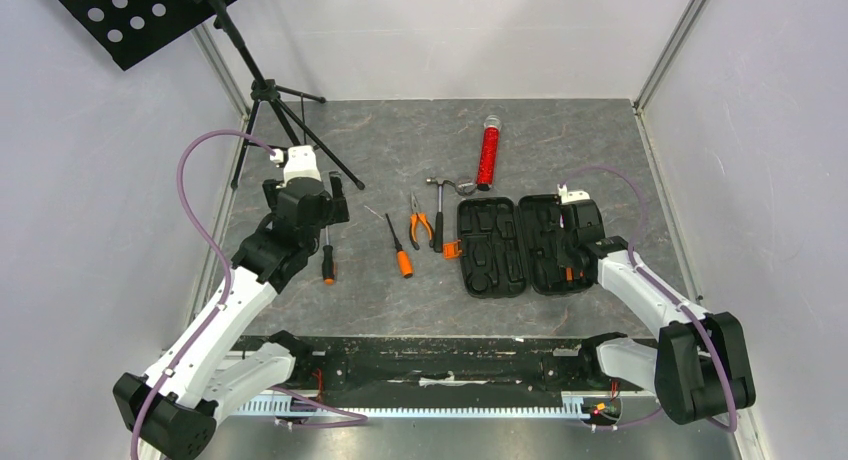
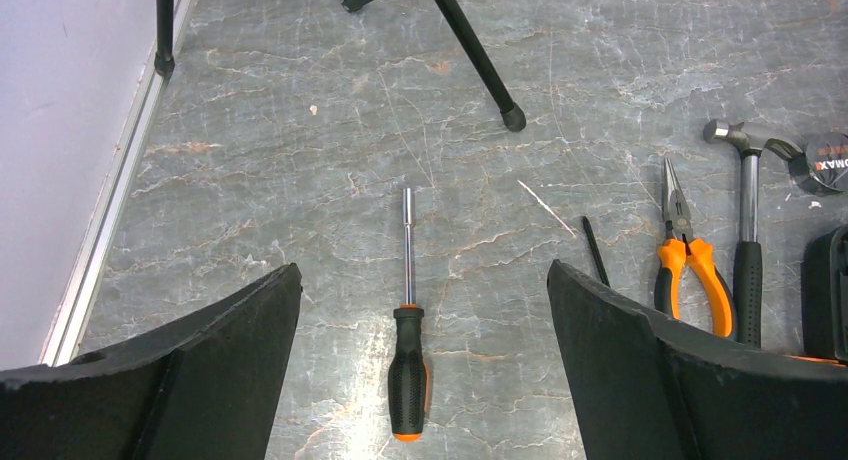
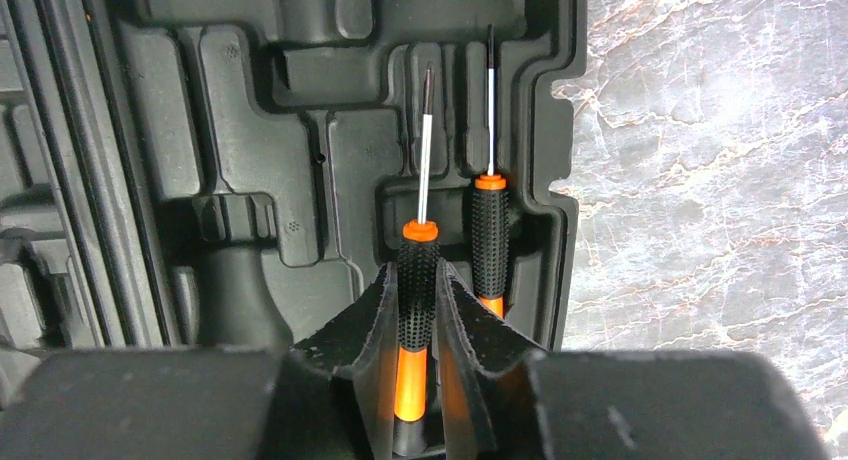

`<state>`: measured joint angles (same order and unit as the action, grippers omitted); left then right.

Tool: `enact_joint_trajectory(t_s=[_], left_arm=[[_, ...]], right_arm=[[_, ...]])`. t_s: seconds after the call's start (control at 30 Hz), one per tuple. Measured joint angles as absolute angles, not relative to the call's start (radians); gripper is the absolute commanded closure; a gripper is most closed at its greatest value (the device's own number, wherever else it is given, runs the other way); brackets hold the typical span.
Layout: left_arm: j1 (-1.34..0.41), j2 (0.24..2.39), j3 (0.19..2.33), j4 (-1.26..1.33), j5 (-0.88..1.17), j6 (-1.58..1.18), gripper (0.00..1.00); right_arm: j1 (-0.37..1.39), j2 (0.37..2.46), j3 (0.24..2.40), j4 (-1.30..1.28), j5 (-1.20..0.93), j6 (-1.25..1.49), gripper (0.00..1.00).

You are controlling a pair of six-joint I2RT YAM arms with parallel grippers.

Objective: Pack the tool kit
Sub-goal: Place the screwdriver in the toolbox.

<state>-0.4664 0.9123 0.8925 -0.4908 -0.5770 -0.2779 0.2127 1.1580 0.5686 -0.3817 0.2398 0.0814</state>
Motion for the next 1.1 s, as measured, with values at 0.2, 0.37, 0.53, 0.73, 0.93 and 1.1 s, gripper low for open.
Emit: enact_joint_trajectory(t_s=[0.2, 0.37, 0.53, 0.73, 0.93, 1.1], left_arm=[[-0.466, 0.912, 0.892, -0.491, -0.577, -0.278, 0.03], [-0.466, 0.913, 0.892, -0.491, -0.577, -0.278, 0.03], [-0.466, 0.913, 0.892, -0.491, -0.576, -0.278, 0.04], [-0.466, 0.913, 0.889, -0.489, -0.576, -0.278, 0.04], [-0.466, 0.913, 0.888, -0.483, -0.575, -0.278, 0.04], [-0.466, 0.913, 0.887, -0.480, -0.575, -0.278, 0.04]], right_arm=[[0.213, 1.159, 0.569, -0.364, 0.239, 0.081, 0.70], [0.213, 1.162, 0.569, -0.359, 0.237, 0.080, 0.70], [0.213, 1.158, 0.569, -0.360, 0.238, 0.081, 0.77], [0.211, 1.126, 0.589, -0.390, 0.243, 0.084, 0.82], [0.201, 1.114, 0.607, -0.414, 0.236, 0.085, 0.89], [0.180, 1.114, 0.607, -0.432, 0.210, 0.086, 0.90]])
